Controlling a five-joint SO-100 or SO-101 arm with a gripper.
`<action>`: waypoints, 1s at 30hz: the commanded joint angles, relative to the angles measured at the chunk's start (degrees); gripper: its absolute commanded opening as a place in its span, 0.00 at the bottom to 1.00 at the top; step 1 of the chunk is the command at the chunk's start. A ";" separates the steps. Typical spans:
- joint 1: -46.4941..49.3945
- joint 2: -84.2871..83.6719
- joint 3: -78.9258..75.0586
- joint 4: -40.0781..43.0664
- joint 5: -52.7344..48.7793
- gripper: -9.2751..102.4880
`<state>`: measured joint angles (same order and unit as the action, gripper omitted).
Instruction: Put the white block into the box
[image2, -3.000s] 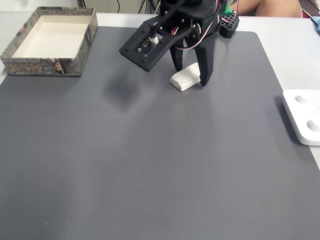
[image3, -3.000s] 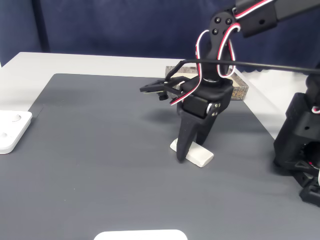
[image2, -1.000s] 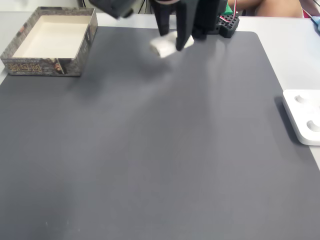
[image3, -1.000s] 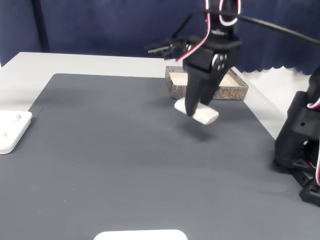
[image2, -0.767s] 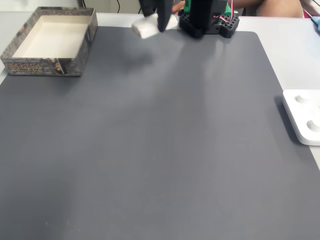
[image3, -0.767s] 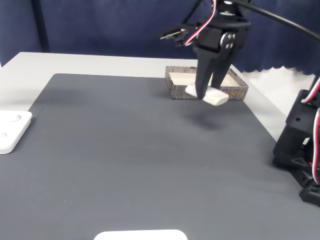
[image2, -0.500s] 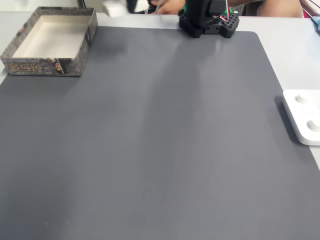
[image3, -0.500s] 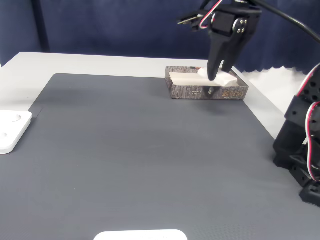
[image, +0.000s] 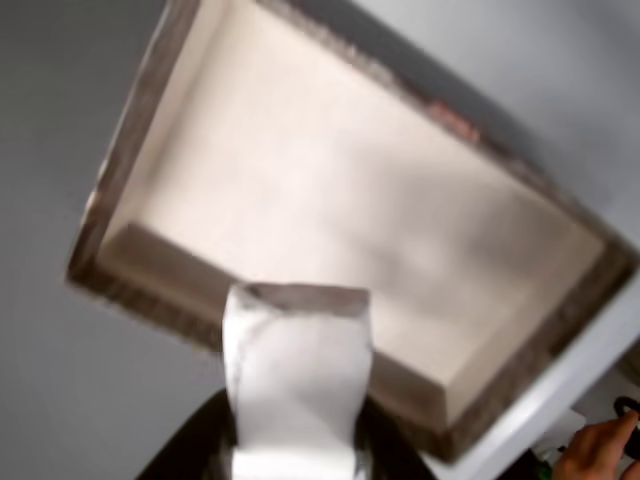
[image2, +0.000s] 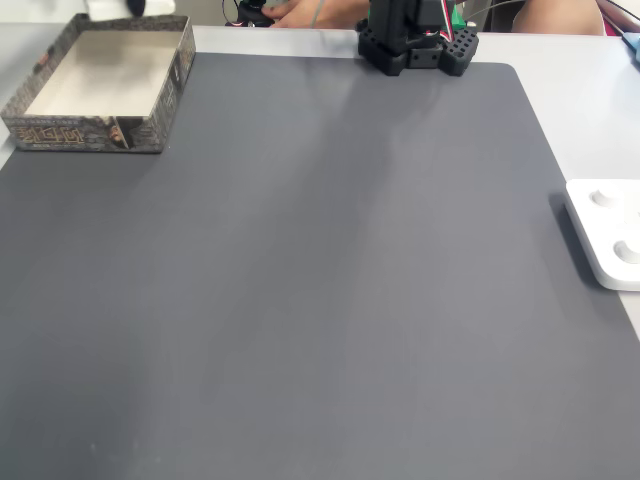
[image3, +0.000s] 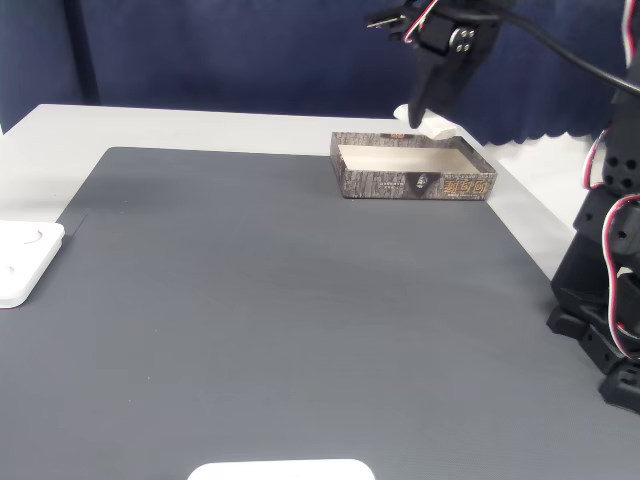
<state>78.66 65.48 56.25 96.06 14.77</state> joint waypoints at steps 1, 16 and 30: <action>-0.09 -2.02 -7.03 -1.14 0.18 0.07; 0.26 -2.99 -10.37 -0.70 62.58 0.07; 0.97 -10.81 -15.38 -0.97 67.68 0.07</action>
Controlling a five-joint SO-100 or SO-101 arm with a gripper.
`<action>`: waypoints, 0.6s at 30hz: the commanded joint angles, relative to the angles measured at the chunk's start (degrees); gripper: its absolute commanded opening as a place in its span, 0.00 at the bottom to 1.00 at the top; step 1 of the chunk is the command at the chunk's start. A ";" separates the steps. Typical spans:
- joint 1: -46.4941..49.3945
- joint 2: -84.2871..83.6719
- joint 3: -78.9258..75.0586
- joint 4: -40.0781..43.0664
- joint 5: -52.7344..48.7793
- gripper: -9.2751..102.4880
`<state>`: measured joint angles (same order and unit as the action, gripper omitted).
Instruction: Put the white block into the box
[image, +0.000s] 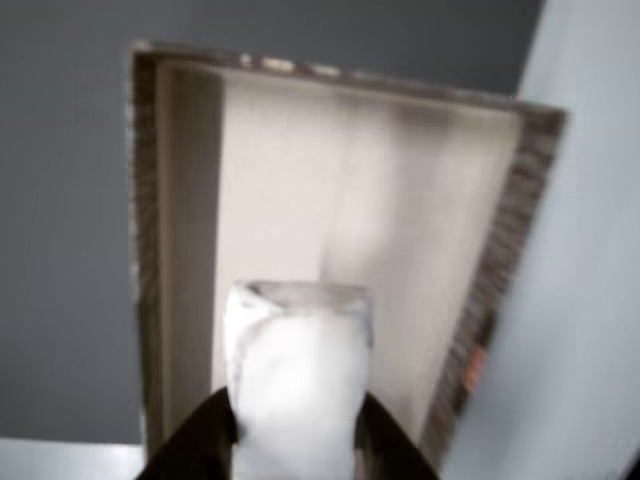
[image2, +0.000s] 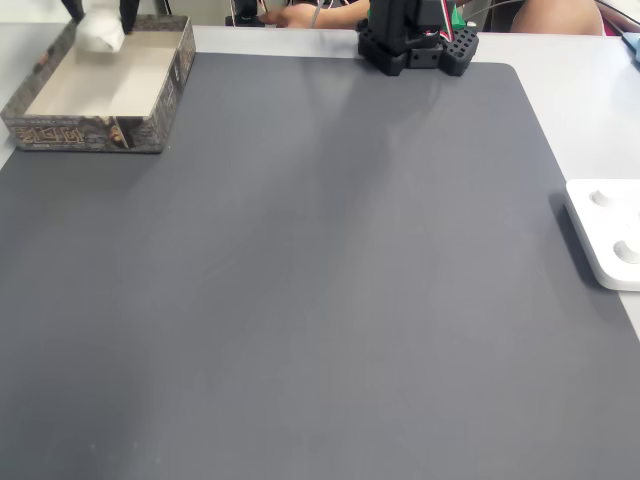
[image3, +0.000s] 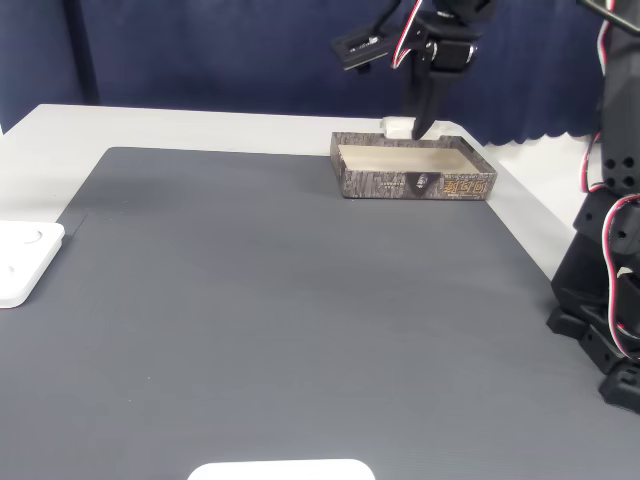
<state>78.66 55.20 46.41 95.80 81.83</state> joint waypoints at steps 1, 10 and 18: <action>1.05 -1.76 -6.33 -0.62 0.62 0.07; 0.70 -9.84 -13.97 -0.97 0.44 0.07; 0.88 -13.18 -15.56 -1.05 0.53 0.07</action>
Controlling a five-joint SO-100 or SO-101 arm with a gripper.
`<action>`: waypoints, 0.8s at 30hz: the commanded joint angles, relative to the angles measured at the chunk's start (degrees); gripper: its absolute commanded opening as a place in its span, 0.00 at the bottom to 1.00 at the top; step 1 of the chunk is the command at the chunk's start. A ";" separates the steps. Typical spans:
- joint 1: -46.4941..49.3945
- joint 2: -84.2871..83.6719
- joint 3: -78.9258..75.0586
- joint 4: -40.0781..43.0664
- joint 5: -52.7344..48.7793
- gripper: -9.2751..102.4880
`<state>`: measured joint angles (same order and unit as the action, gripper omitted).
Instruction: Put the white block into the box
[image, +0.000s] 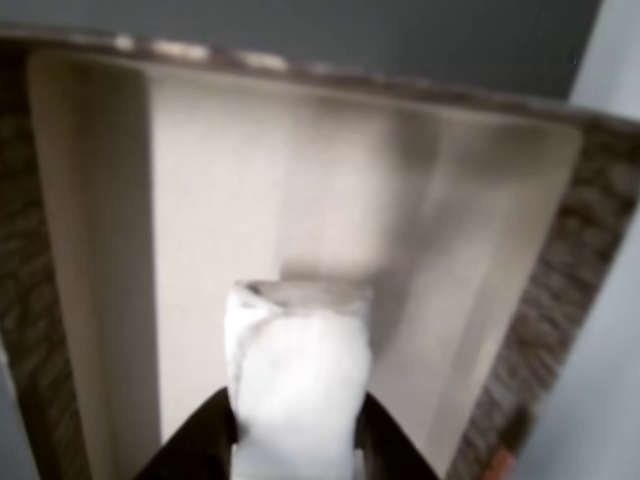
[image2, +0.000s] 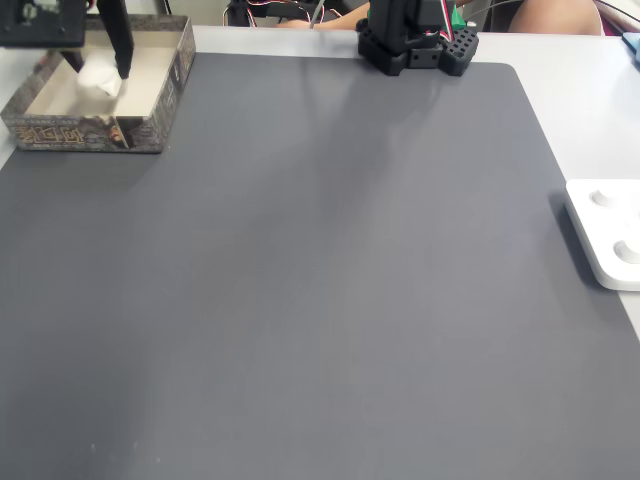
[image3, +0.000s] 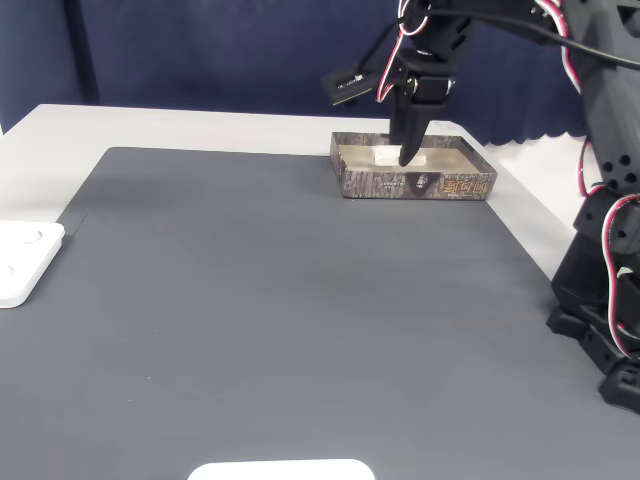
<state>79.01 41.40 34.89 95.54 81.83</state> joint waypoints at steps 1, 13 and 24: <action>0.53 0.26 -4.22 -0.79 0.53 0.07; 0.35 -2.81 -6.59 -0.62 -0.26 0.11; 0.79 -1.14 -6.59 -2.55 -2.37 0.33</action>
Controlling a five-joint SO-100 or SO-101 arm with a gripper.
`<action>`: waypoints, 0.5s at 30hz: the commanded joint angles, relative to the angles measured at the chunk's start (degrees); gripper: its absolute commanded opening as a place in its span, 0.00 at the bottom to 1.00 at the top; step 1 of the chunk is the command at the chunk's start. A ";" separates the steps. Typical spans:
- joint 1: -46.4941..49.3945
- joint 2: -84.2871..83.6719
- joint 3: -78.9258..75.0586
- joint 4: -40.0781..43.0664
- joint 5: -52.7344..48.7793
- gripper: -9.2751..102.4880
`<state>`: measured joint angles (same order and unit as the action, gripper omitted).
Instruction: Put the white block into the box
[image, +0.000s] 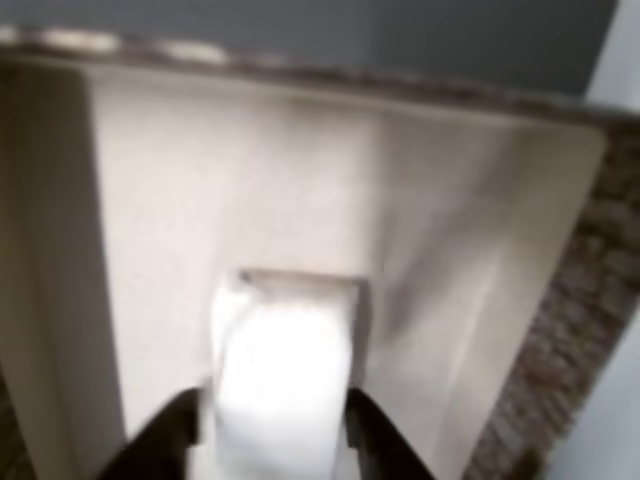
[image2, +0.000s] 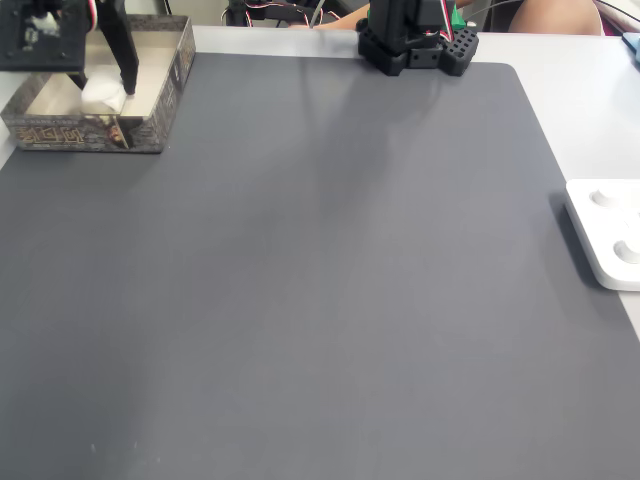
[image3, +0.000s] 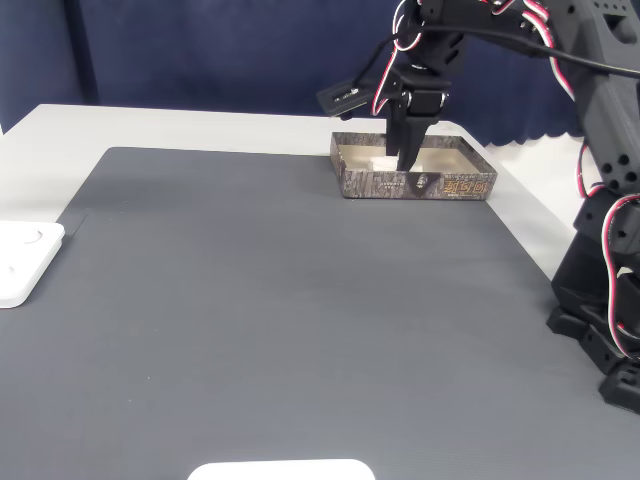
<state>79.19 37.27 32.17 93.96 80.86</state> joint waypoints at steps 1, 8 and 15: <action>0.62 3.25 -3.87 -1.49 -1.41 0.35; -0.26 5.80 -3.87 -3.60 -1.41 0.41; -1.14 15.47 -0.62 -2.81 -1.85 0.41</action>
<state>79.10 41.22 32.17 90.53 80.33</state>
